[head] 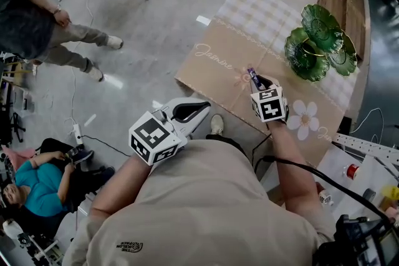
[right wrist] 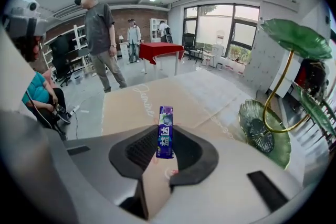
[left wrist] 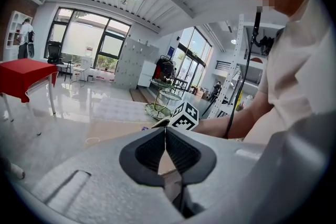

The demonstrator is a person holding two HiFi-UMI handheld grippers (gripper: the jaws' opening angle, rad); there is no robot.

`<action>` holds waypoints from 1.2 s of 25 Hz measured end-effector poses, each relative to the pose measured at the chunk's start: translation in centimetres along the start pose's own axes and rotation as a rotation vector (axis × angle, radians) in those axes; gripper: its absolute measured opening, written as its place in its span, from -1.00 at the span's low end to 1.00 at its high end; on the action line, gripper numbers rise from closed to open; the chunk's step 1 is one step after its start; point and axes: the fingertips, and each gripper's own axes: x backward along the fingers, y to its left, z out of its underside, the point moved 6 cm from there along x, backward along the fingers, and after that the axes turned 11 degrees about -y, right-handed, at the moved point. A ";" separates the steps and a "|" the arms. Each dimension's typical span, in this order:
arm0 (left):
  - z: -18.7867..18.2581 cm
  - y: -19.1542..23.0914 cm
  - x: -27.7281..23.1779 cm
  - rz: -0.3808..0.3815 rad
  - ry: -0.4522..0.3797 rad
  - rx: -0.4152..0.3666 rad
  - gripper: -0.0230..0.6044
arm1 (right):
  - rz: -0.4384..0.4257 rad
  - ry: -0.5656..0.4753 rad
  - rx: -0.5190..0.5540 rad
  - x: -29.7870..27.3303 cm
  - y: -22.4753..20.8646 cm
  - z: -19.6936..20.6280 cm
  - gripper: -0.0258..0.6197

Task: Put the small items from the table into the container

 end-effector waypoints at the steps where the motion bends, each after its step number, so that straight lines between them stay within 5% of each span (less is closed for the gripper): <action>1: -0.1 -0.1 -0.2 0.006 -0.001 -0.002 -0.90 | -0.010 -0.011 0.002 0.6 -0.1 -0.6 -0.63; 17: -1.9 -1.7 -4.6 0.124 0.000 -0.062 -0.90 | -0.108 -0.235 0.055 12.3 -6.0 -11.6 -0.63; 30: -2.9 -1.9 -6.8 0.153 -0.003 -0.070 -0.90 | 0.072 -0.205 0.132 15.0 -18.8 -15.2 -0.63</action>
